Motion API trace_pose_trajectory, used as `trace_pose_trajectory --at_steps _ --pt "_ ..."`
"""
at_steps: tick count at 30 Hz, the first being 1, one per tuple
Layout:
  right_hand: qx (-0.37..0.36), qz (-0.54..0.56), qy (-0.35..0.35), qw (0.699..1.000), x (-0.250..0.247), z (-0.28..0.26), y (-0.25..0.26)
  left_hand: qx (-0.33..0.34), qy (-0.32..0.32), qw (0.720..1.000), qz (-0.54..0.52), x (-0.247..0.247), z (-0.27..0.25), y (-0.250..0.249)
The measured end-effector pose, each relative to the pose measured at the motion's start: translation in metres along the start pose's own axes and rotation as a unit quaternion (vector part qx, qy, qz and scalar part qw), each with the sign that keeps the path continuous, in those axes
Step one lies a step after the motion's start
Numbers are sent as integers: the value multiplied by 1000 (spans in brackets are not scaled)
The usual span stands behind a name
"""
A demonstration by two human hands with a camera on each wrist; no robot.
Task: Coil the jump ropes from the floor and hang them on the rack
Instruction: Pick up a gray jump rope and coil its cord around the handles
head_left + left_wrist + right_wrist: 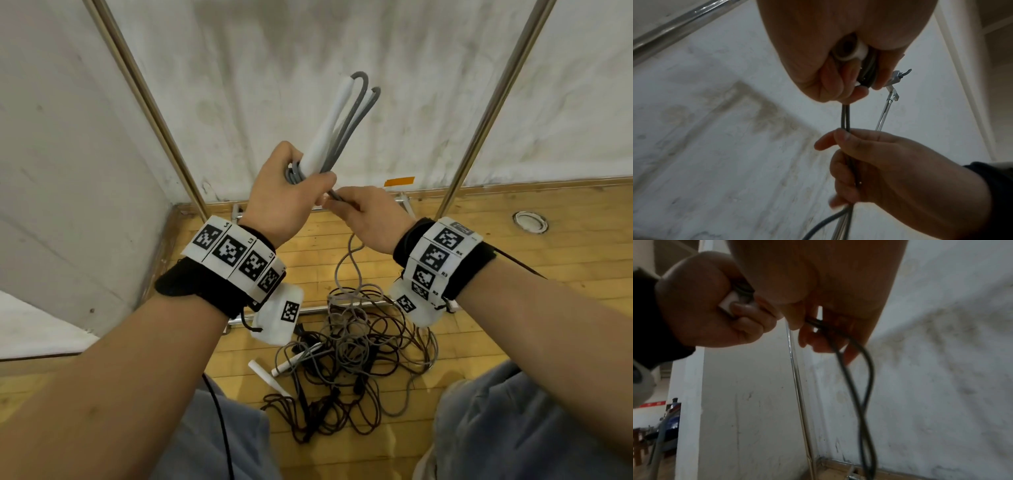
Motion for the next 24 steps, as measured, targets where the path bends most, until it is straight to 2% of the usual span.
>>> trace_pose_trajectory --at_steps 2,4,6,8,11,17,20,24 --pt "-11 28 -6 1000 -4 -3 4 21 -26 999 -40 -3 0 -6" --pt "-18 33 -46 998 -11 -5 6 35 -50 998 -35 -7 2 -8" --pt "-13 14 -69 997 -14 -5 8 41 -66 997 26 -13 3 -5" --pt "-13 -3 -60 998 -11 -6 10 48 -63 990 119 -17 5 2" --pt "-14 -6 -43 999 -10 -8 14 68 -41 975 208 -21 5 11" --pt "-8 -39 -31 999 -8 -11 17 106 20 948 299 -22 5 20" --pt "3 -69 -1 998 -3 -10 10 87 53 931 350 -22 3 32" --pt "63 -53 24 996 -9 -5 -5 52 122 909 394 -19 0 52"
Point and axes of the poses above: each hand's wrist, its own z-axis towards the middle knuckle, its own x-axis out of the palm, y = z × x, the point moved 7 cm from there along z, towards the middle knuckle, and after that the axes turned 15 degrees about x, right-handed, at the moved point
